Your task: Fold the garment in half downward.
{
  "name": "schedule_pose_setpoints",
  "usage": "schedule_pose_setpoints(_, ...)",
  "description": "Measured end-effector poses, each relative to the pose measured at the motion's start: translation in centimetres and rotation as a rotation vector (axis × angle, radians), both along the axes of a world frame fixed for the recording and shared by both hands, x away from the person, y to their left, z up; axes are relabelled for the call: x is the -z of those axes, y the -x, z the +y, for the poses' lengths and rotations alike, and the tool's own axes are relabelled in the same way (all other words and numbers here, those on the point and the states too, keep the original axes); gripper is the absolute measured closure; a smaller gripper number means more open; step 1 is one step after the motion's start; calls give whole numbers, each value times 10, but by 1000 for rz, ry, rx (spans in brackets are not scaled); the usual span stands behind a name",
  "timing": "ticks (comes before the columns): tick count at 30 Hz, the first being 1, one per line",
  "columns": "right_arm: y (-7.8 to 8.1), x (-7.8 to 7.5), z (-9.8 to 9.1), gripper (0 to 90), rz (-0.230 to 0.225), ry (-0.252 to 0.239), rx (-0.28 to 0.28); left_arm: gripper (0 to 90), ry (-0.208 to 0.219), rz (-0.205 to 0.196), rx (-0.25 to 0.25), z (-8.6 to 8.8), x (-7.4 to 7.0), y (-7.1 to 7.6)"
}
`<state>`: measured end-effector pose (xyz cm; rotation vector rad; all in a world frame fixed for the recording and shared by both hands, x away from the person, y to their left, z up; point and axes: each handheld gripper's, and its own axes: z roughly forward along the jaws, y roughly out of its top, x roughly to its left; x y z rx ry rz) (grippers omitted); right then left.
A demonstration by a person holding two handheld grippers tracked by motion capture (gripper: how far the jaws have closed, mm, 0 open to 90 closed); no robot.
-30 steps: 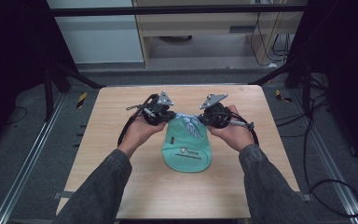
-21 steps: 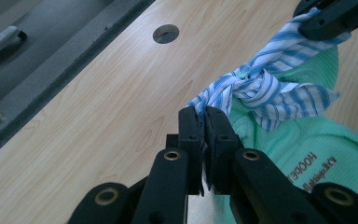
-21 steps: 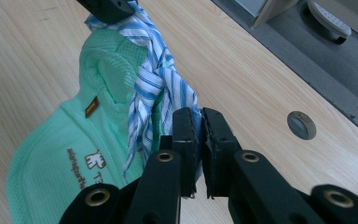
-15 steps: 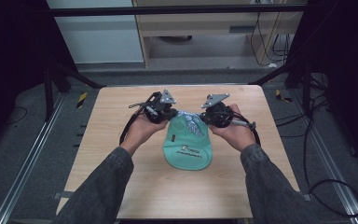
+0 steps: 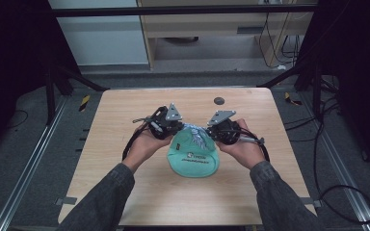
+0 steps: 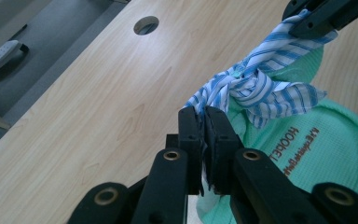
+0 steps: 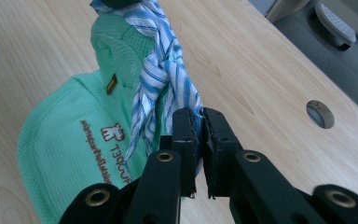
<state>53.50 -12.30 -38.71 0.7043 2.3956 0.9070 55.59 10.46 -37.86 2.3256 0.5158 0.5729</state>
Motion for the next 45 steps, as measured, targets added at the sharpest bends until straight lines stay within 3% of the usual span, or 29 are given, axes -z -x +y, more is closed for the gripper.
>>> schedule_pose_setpoints(16, 18, 28, 4, 835, 34, 16, -51, 862, 15, 66, -4, 10, 29, 27)
schedule_pose_setpoints(22, 22, 34, 3, 832, 47, 21, -58, 861, 9, 62, 11, 9, 32, 35)
schedule_pose_setpoints(30, 32, 55, 1, 831, 72, 24, -61, 861, 13, 92, 18, 8, 53, 45)
schedule_pose_setpoints(36, 36, 56, 2, 828, 68, 28, -64, 857, 34, 93, 17, 11, 57, 49)
schedule_pose_setpoints(40, 43, 57, 3, 822, 73, 25, -79, 849, 51, 114, 30, 15, 61, 54)
schedule_pose_setpoints(45, 51, 61, 4, 823, 76, 26, -95, 852, 47, 121, 39, 18, 66, 57)
